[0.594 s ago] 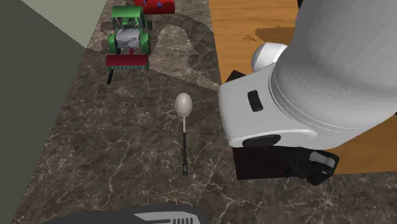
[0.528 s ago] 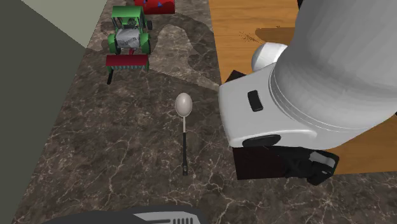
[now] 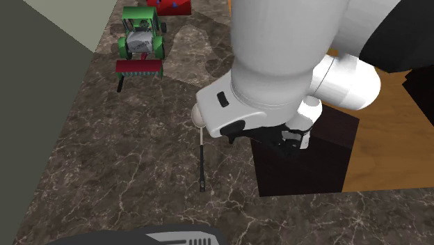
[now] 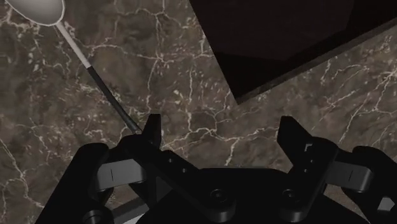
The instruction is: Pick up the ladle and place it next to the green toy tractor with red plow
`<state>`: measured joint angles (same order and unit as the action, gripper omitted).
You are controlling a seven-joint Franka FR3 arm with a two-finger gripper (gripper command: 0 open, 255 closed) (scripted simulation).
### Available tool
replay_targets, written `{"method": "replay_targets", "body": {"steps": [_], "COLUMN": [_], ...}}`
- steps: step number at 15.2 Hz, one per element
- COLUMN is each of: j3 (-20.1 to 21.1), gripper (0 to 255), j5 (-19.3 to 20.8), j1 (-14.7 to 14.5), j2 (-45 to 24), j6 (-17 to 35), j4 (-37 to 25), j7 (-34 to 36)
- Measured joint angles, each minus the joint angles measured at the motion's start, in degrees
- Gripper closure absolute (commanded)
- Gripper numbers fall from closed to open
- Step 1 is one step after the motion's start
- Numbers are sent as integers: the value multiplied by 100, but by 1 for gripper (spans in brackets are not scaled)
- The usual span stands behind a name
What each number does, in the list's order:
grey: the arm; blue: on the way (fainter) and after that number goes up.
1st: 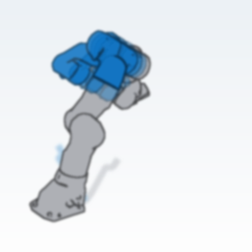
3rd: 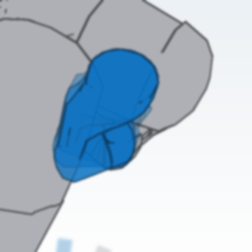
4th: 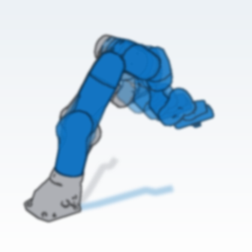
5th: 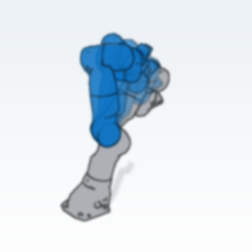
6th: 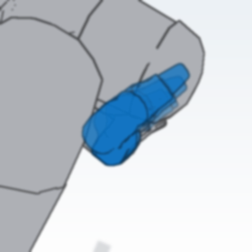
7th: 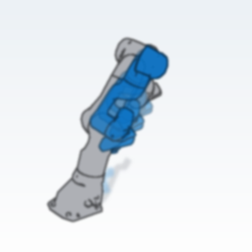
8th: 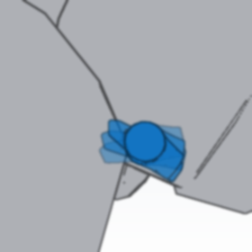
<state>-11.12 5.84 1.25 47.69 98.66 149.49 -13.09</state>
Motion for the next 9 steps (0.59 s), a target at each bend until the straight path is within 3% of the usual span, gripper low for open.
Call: {"method": "replay_targets", "body": {"steps": [9], "j3": [-1619], "gripper": [0], "j5": [1146], "j1": [104], "j2": [-382], "j6": [907], "j4": [489], "j7": [-2553]}}
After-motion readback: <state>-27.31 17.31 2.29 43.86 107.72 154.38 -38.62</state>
